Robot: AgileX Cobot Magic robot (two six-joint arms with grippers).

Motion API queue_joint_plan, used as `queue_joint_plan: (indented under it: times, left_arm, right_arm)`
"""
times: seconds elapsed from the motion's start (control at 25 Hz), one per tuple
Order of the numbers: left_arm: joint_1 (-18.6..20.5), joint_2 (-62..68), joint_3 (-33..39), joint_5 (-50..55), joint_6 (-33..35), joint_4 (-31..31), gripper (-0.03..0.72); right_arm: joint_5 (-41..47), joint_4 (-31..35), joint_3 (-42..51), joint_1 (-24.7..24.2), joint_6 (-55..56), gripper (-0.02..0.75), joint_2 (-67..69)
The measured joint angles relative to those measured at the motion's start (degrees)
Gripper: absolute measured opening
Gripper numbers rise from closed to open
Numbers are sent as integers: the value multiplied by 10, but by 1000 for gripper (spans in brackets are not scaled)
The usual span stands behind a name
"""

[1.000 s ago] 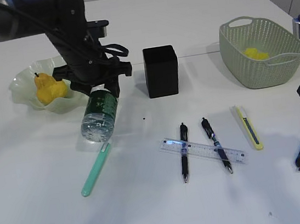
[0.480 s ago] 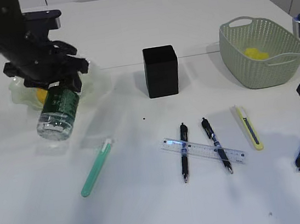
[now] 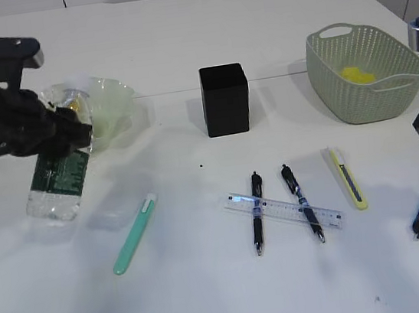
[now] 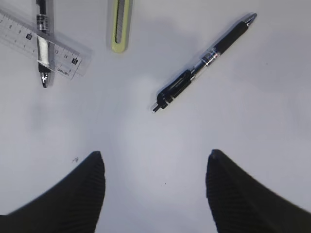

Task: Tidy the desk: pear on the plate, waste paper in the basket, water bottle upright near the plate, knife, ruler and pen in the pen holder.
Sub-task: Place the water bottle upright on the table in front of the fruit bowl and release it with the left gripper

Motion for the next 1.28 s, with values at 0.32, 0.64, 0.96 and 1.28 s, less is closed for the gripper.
queue_joint_plan:
  times: [0.32,0.64,0.96,1.28]
  left_arm:
    - [15,-46,195,-297,1,1,374]
    - [15,-47,218,-415,1,2,374]
    - [21,-24,220,-481,7,-1,373]
    - [54,71,219,-690,11,44,373]
  right_arm:
    - [12,0,0,0,0,482,0]
    - [20,0,0,0,4,482,0]
    - [17,0,0,0,8,482,0]
    - [15,0,0,0,9,482,0]
